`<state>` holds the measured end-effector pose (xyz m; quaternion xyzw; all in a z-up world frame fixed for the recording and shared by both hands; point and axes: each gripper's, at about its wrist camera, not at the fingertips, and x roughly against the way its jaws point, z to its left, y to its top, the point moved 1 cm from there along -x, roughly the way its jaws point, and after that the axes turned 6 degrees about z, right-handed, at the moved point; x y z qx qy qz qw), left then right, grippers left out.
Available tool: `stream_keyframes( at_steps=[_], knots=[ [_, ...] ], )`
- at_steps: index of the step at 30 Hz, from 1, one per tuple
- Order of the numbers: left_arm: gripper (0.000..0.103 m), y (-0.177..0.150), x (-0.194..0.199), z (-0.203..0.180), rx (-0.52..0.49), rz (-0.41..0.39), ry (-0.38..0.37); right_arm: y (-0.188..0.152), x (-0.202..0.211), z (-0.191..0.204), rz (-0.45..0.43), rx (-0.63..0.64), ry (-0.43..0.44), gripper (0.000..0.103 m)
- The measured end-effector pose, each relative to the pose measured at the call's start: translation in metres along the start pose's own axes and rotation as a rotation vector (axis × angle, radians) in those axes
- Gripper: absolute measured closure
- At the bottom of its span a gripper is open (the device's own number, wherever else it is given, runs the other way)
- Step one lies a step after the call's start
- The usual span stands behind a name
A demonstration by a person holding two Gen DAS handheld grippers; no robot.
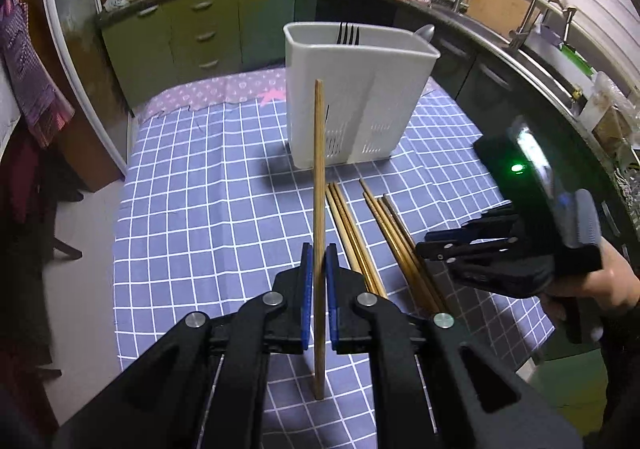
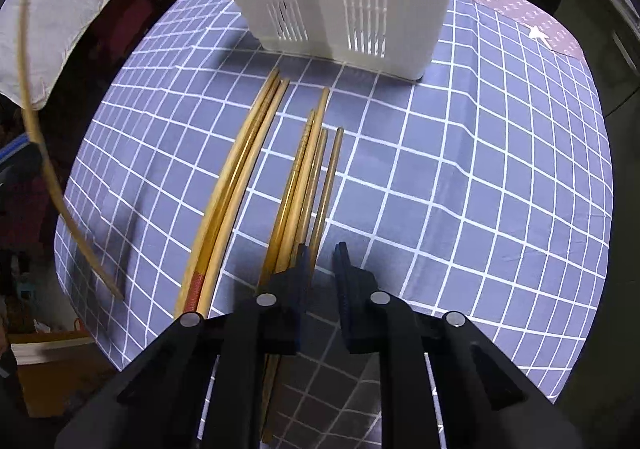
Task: Organize utensils
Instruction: 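Grasp a wooden chopstick with the left gripper while the right grasps another chopstick, then carry both chopsticks upright over the holder and drop them in, opening both grippers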
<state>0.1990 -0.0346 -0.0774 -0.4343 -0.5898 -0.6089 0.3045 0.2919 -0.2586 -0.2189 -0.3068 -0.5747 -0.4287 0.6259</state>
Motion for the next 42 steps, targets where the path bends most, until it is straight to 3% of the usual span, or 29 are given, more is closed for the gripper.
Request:
stream_keyframes(
  at_steps=[10, 15, 24, 31, 42],
  knots=[
    [0.097, -0.009, 0.011, 0.002, -0.013, -0.024, -0.009, 0.010, -0.012, 0.022, 0.037, 0.005, -0.077, 0.089],
    [0.097, -0.011, 0.014, -0.001, -0.021, -0.031, -0.016, 0.009, -0.009, 0.024, 0.021, -0.007, -0.086, 0.096],
    [0.097, -0.014, 0.023, -0.001, -0.045, -0.057, -0.018, -0.019, 0.061, 0.015, -0.176, -0.012, -0.007, 0.096],
    [0.097, -0.019, 0.034, -0.002, -0.056, -0.083, -0.018, -0.062, 0.114, 0.013, -0.353, -0.005, -0.017, 0.096],
    [0.097, -0.026, 0.049, -0.007, -0.082, -0.118, -0.010, -0.097, 0.140, 0.000, -0.429, -0.028, -0.014, 0.096]
  ],
)
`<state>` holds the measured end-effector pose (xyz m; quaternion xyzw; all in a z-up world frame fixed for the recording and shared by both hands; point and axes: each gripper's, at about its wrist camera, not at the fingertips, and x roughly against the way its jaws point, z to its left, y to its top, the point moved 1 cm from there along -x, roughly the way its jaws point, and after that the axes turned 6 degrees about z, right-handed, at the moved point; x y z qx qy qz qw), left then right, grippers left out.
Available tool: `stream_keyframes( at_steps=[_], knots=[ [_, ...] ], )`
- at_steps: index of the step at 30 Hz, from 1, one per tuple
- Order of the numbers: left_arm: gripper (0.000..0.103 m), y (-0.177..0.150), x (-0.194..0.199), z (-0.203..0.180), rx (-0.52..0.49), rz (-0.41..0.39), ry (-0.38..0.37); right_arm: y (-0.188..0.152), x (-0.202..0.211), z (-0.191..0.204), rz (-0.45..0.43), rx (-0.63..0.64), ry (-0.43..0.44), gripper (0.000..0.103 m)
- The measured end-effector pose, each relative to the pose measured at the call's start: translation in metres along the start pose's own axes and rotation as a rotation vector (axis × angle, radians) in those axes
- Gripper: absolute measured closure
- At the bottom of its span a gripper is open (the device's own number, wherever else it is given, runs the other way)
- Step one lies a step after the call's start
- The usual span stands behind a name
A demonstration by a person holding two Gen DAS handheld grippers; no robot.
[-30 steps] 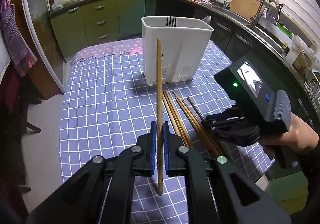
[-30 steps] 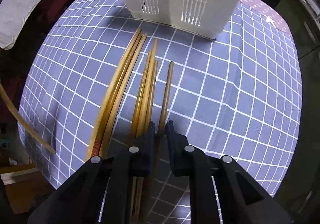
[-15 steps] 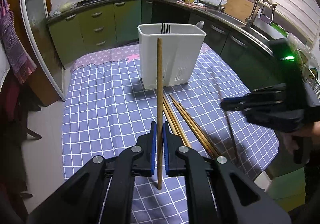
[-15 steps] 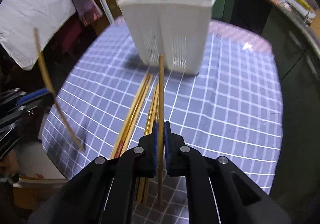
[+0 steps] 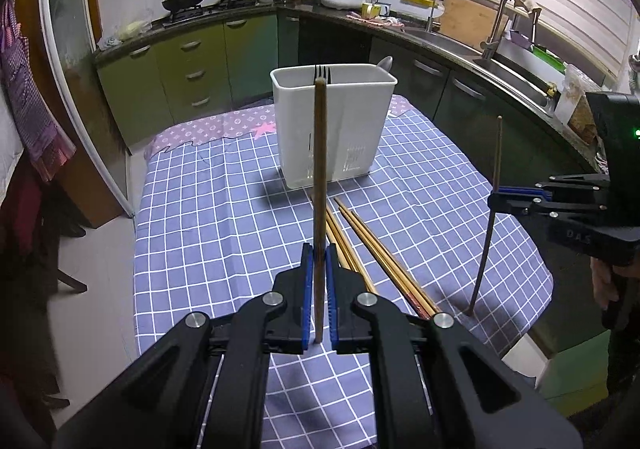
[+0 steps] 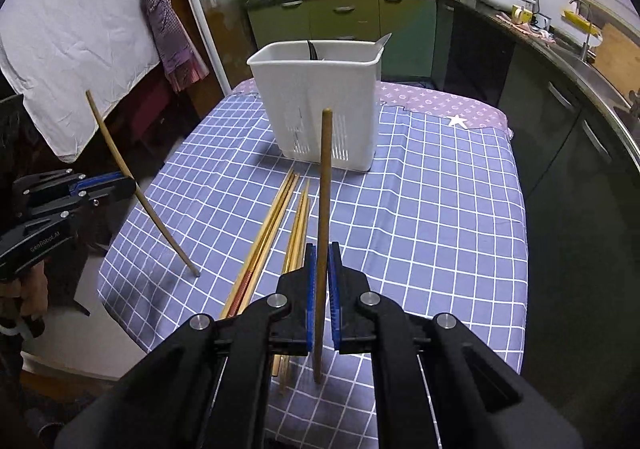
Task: Organize utensils
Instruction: 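Carry both chopsticks upright over the holder and drop them in, opening both grippers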
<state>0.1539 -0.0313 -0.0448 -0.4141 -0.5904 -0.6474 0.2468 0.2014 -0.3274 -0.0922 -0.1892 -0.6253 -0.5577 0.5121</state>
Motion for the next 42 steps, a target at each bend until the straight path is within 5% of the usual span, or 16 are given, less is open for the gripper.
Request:
stream_keyframes(
  at_steps=[17, 31, 35, 42],
  knots=[
    [0.097, 0.040, 0.029, -0.004, -0.028, -0.039, -0.020, 0.049, 0.054, 0.007, -0.146, 0.010, 0.005, 0.096],
    [0.097, 0.158, 0.092, -0.012, -0.054, -0.332, 0.010, 0.153, 0.120, -0.001, -0.339, -0.021, 0.026, 0.096],
    [0.097, 0.188, 0.078, -0.011, -0.046, -0.390, 0.046, 0.178, 0.123, -0.006, -0.369, -0.031, 0.016, 0.096],
    [0.097, 0.210, 0.010, 0.003, -0.004, -0.307, 0.076, 0.211, 0.097, -0.025, -0.377, -0.067, 0.002, 0.096]
  ],
)
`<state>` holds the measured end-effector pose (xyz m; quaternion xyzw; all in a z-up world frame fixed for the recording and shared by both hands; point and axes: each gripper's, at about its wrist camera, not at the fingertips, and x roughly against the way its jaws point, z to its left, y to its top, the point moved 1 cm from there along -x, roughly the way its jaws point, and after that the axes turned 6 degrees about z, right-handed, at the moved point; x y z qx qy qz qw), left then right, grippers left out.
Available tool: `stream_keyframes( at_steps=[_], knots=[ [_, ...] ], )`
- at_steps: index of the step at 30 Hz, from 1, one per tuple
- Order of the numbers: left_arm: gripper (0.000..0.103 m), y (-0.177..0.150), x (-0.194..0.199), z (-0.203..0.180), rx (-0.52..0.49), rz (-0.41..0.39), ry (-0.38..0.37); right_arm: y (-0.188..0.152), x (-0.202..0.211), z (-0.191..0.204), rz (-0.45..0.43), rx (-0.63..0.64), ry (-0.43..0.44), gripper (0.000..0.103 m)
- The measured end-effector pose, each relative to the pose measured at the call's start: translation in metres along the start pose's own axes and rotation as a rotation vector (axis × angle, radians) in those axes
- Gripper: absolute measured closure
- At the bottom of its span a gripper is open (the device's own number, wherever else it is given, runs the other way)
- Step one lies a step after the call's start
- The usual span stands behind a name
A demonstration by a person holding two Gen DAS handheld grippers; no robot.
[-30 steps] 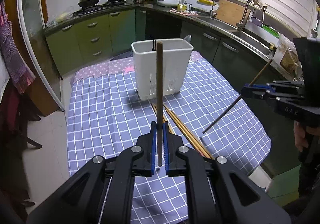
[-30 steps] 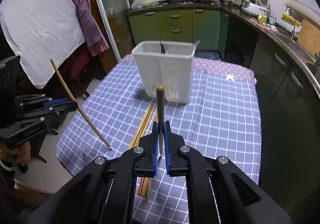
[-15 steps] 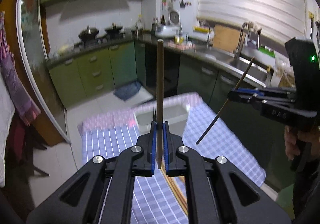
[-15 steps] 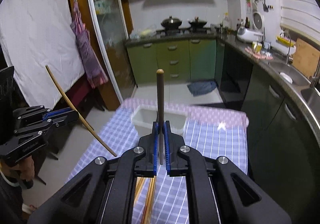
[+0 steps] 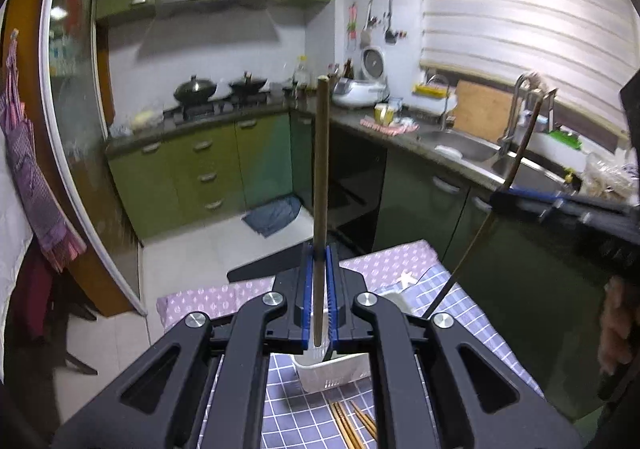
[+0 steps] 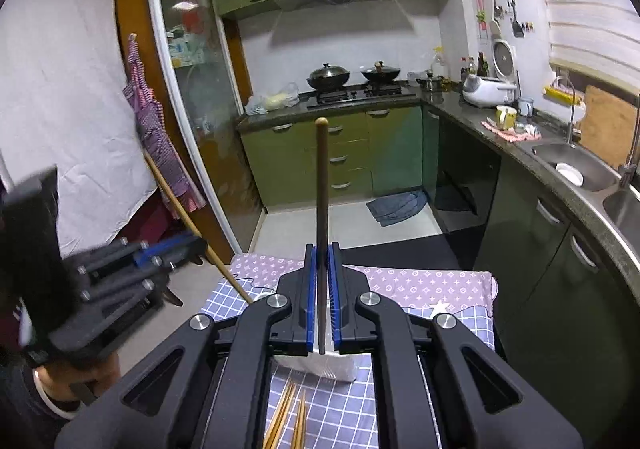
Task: Organize utensils
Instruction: 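Carry both chopsticks upright over the holder and drop them in, opening both grippers, then grasp another wooden chopstick with the left gripper while the right grasps one too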
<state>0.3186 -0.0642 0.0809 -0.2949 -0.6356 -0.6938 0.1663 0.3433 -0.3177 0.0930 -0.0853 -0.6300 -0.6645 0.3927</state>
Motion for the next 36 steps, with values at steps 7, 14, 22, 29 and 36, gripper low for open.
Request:
stream_keyframes(
  at_steps=[7, 14, 22, 29, 36],
  knots=[
    [0.096, -0.026, -0.046, 0.005, -0.002, 0.090, 0.010, -0.001, -0.042, -0.012, 0.022, -0.015, 0.005, 0.096],
    [0.077, -0.045, -0.037, 0.012, 0.027, 0.112, -0.009, -0.013, -0.070, -0.018, 0.066, -0.023, 0.016, 0.096],
    [0.077, -0.070, -0.001, 0.007, 0.026, 0.197, -0.031, -0.043, -0.100, -0.011, 0.137, 0.009, -0.007, 0.096],
    [0.077, -0.105, 0.010, 0.001, 0.025, 0.310, -0.063, -0.053, -0.102, -0.010, 0.132, 0.006, -0.028, 0.083],
    [0.077, -0.128, -0.009, -0.002, 0.020, 0.408, -0.041, -0.075, -0.033, -0.008, 0.067, 0.030, -0.035, 0.072]
  ],
)
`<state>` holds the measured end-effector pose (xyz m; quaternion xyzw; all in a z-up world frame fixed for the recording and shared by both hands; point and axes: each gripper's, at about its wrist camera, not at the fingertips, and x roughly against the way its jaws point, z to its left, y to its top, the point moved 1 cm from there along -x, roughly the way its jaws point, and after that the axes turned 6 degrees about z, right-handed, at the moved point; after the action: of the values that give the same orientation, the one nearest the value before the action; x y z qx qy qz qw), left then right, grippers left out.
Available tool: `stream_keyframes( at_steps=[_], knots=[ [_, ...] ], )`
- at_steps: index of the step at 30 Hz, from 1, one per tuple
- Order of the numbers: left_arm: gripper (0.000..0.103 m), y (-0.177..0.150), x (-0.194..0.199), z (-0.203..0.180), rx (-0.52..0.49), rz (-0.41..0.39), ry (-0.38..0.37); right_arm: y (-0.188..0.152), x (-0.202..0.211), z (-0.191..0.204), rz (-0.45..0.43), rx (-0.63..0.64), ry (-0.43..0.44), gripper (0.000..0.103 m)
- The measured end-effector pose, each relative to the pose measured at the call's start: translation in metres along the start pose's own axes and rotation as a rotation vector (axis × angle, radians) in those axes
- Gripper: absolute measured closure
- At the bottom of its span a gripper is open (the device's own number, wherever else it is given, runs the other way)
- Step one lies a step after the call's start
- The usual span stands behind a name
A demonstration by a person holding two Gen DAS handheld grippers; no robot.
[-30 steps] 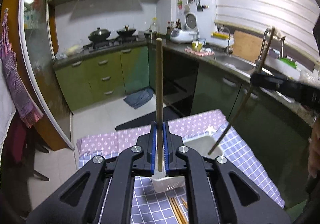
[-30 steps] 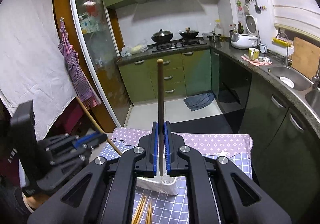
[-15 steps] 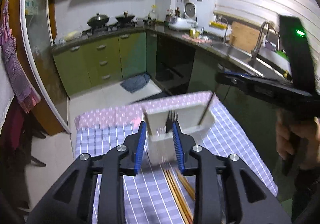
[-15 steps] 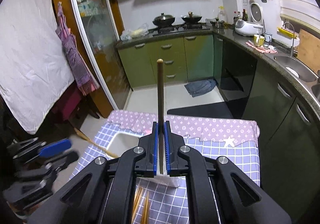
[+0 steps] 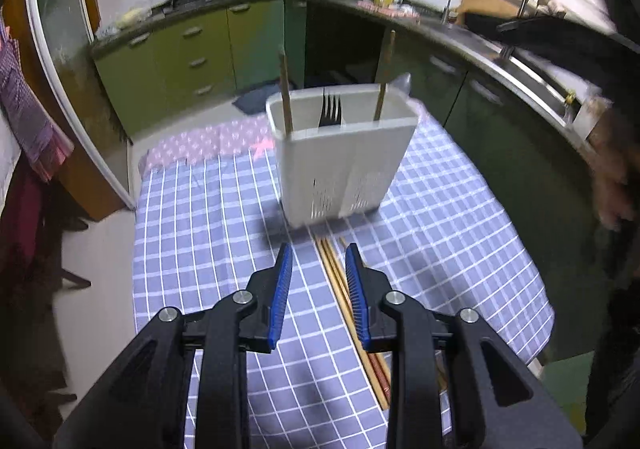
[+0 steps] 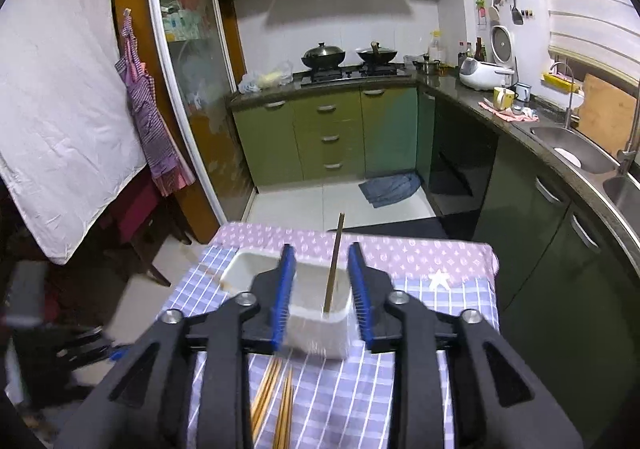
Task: Organize utensils
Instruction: 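Grasp another wooden chopstick with the left gripper while the right grasps one too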
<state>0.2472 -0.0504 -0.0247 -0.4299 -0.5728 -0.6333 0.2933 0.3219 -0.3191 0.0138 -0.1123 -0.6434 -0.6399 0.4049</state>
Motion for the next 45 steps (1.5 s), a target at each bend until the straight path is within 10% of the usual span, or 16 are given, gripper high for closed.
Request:
stream_keyframes(
  at_steps=[14, 45],
  knots=[
    [0.083, -0.026, -0.132, -0.006, 0.145, 0.422, -0.065, -0.130, -0.026, -0.042, 0.300, 0.000, -0.020, 0.071],
    [0.096, -0.029, -0.167, -0.035, 0.100, 0.514, 0.037, -0.163, -0.053, -0.034, 0.406, 0.025, 0.022, 0.067]
  ],
)
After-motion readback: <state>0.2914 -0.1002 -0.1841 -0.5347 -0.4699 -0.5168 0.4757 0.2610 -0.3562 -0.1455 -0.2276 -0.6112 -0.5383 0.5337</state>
